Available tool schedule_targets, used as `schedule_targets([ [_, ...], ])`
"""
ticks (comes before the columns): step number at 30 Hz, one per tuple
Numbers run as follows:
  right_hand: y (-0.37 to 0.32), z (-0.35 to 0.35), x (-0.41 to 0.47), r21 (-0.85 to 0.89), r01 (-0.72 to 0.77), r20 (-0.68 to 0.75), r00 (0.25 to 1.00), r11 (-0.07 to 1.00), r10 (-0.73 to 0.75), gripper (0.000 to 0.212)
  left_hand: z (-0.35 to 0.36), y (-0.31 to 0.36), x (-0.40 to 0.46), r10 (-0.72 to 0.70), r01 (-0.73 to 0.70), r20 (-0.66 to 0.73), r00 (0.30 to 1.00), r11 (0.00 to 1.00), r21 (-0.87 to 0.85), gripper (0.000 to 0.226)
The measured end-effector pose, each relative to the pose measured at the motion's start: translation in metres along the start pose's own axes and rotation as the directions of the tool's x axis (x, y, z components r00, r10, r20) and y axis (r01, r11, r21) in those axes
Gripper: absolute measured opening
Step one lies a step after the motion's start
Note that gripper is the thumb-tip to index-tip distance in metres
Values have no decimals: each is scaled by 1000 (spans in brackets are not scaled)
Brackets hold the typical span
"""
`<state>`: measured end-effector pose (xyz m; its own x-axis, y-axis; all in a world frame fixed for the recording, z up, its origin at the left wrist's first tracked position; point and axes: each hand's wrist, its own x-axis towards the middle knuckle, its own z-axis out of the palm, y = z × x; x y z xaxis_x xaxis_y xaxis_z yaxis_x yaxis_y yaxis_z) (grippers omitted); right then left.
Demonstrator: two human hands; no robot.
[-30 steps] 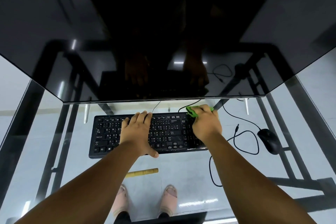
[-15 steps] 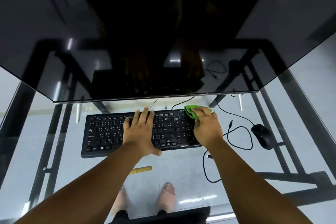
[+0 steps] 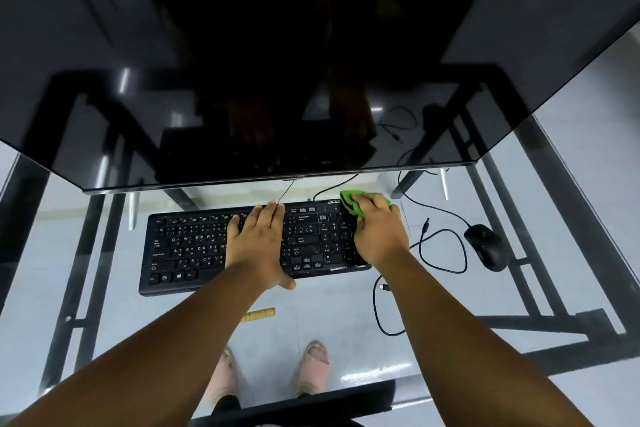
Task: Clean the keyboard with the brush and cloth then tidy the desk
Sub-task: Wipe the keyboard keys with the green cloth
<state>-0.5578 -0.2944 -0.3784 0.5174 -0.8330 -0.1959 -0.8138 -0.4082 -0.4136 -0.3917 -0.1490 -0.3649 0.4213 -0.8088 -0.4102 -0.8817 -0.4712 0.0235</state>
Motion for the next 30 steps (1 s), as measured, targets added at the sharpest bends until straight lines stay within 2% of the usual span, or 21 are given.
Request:
schedule_targets([
  [13, 50, 19, -80, 44, 156, -137, 979, 987, -149, 52, 2, -1, -3, -7, 6, -17, 1000, 1000, -30, 142],
  [19, 57, 17, -99, -20, 224, -181, 958, 974, -224, 46, 9, -4, -11, -40, 35, -75, 996, 997, -73, 139],
  [22, 43, 23, -98, -50, 330, -144, 932, 943, -334, 48, 15, -7, -18, -48, 35, -129, 990, 994, -103, 136],
  [26, 12, 34, -92, -111, 460, -8, 886, 881, -464, 50, 22, -10, -26, -32, 14, -176, 984, 994, -105, 129],
  [30, 23, 33, -92, -164, 457, -21, 884, 874, -467, 50, 28, -21, -34, -6, -7, -165, 986, 997, -81, 127],
])
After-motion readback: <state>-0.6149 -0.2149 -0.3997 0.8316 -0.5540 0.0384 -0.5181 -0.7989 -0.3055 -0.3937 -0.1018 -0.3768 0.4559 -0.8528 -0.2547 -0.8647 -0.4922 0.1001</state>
